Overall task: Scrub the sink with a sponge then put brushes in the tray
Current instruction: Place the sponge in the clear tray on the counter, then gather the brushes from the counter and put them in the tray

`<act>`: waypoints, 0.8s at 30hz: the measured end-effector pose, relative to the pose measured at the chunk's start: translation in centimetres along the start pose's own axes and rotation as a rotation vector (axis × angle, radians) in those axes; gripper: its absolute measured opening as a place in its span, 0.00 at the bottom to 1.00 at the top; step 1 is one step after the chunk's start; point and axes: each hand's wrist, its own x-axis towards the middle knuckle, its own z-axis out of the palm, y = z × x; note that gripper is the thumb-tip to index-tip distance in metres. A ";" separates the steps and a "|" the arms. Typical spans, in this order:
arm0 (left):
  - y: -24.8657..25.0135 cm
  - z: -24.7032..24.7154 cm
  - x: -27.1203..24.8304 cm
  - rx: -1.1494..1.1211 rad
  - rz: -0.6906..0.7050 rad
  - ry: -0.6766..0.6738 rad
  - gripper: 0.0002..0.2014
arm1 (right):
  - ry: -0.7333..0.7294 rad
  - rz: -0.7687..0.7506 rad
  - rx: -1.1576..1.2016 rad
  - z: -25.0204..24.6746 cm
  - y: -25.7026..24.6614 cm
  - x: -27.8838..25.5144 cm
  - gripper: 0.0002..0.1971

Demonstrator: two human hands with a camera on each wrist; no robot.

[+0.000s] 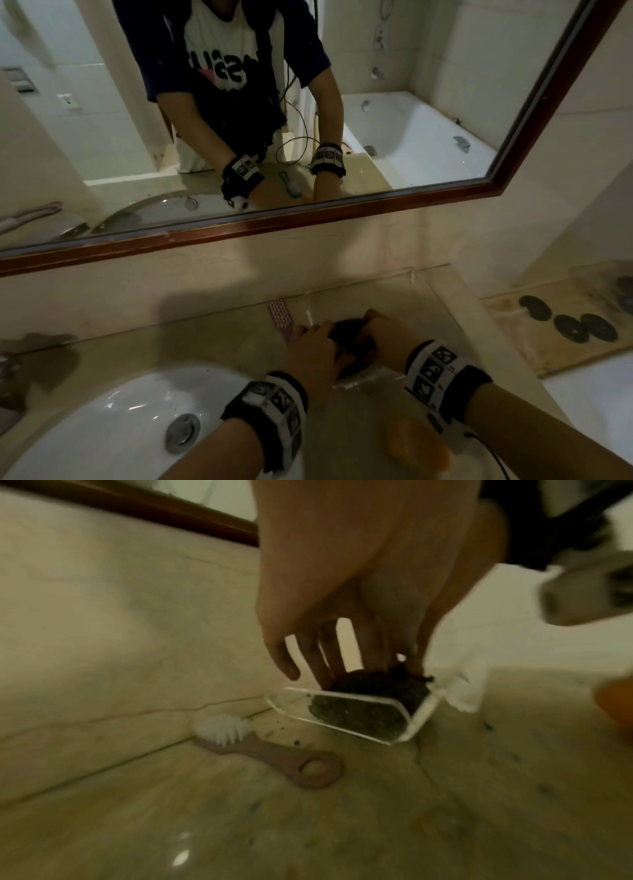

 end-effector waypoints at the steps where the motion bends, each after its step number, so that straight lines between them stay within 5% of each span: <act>1: -0.6 -0.2 -0.2 -0.048 -0.003 0.051 0.20 | 0.002 -0.016 -0.022 -0.2 0.4 -1.0 0.13; 6: -5.0 -0.2 -1.5 -0.184 -0.229 0.284 0.19 | 0.114 -0.078 -0.024 0.8 2.5 -7.5 0.22; 14: -6.7 0.7 0.3 -0.265 -0.469 0.178 0.26 | -0.206 -0.061 -0.117 3.8 3.8 -10.4 0.39; 18: -6.0 0.8 2.1 -0.246 -0.503 0.111 0.33 | -0.330 -0.078 -0.210 4.7 3.2 -9.5 0.36; 24: -5.8 1.0 3.7 -0.281 -0.573 0.182 0.32 | -0.315 -0.111 -0.290 6.5 3.7 -8.3 0.30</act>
